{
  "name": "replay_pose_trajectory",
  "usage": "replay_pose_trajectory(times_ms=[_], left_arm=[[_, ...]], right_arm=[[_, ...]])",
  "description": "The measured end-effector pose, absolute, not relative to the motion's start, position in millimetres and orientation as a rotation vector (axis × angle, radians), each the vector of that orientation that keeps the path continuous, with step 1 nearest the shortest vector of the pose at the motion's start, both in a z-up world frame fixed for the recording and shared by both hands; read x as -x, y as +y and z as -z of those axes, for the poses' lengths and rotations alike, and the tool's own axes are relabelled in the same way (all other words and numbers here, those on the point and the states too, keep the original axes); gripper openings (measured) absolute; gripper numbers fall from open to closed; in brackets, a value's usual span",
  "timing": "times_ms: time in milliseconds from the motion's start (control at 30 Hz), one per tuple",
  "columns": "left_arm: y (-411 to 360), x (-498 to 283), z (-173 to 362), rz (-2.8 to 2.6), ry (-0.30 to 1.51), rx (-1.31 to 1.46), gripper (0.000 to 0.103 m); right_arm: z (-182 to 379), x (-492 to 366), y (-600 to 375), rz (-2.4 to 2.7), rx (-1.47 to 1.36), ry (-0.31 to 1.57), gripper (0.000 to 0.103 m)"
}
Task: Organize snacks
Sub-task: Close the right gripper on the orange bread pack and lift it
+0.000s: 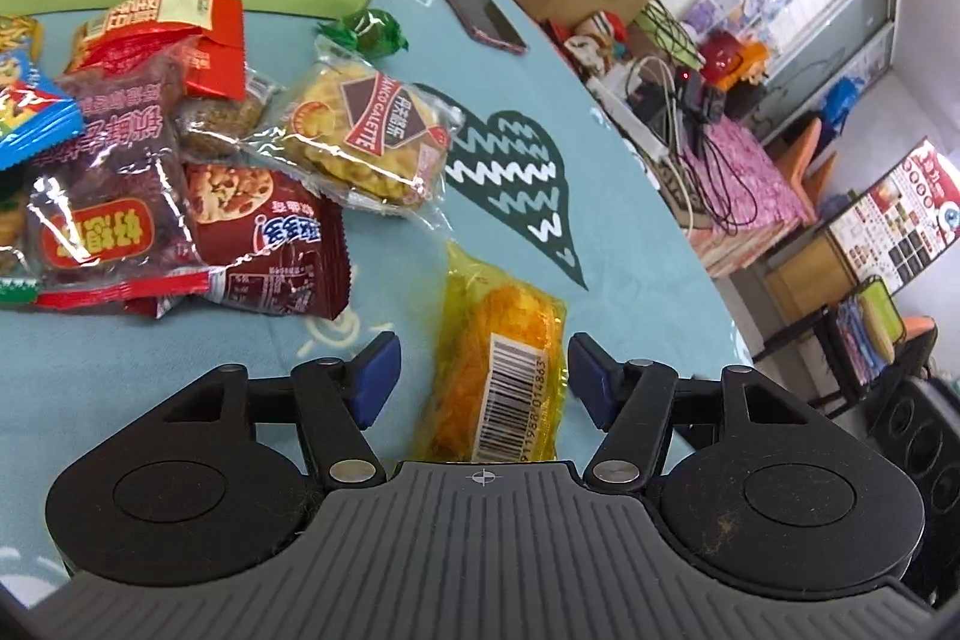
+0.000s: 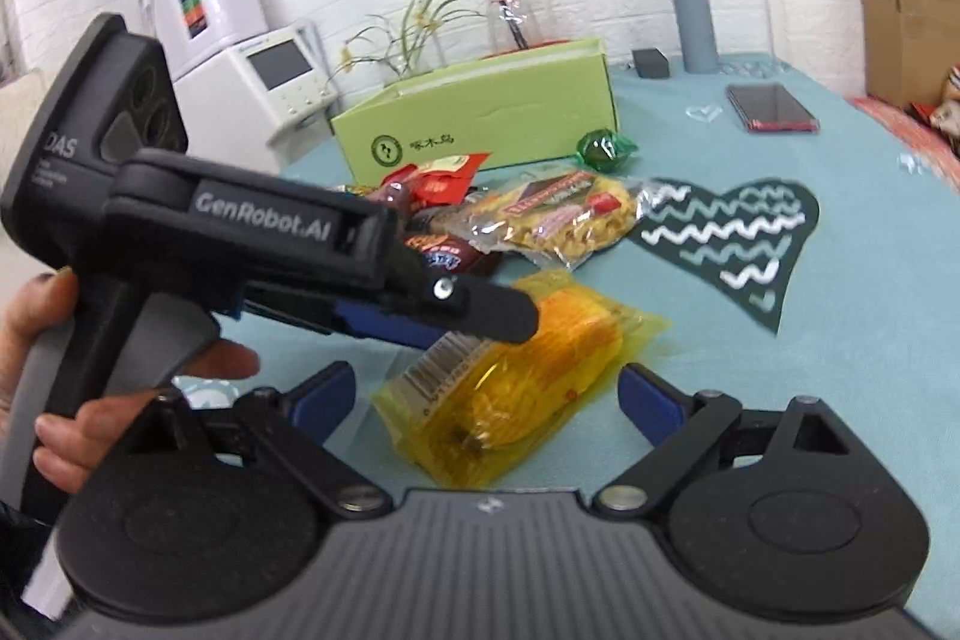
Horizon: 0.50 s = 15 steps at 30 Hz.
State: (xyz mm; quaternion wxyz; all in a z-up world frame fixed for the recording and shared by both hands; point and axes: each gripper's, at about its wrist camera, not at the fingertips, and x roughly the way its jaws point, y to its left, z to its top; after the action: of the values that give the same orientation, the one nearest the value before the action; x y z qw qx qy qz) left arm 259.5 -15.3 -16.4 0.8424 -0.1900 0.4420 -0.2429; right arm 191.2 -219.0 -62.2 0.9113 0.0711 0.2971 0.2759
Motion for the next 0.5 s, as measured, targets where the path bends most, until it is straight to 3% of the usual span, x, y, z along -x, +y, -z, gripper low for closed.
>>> replay_pose_trajectory(times_ms=[167,233,300,500], left_arm=[[-27,-266,22,0.569,0.964,0.323,0.041],[-29,-262,25,0.589,0.970,0.296,0.023],[-26,-258,20,0.563,0.949,0.273,0.020],[-7,-278,-30,0.562,0.829,0.316,0.020]], right_arm=[[69,-201,-207,-0.548,-0.108,0.622,0.094],[69,-205,-196,-0.551,-0.032,0.613,0.090],[63,-205,-188,-0.571,0.010,0.606,0.080],[15,-230,-179,-0.608,0.073,0.473,0.081]])
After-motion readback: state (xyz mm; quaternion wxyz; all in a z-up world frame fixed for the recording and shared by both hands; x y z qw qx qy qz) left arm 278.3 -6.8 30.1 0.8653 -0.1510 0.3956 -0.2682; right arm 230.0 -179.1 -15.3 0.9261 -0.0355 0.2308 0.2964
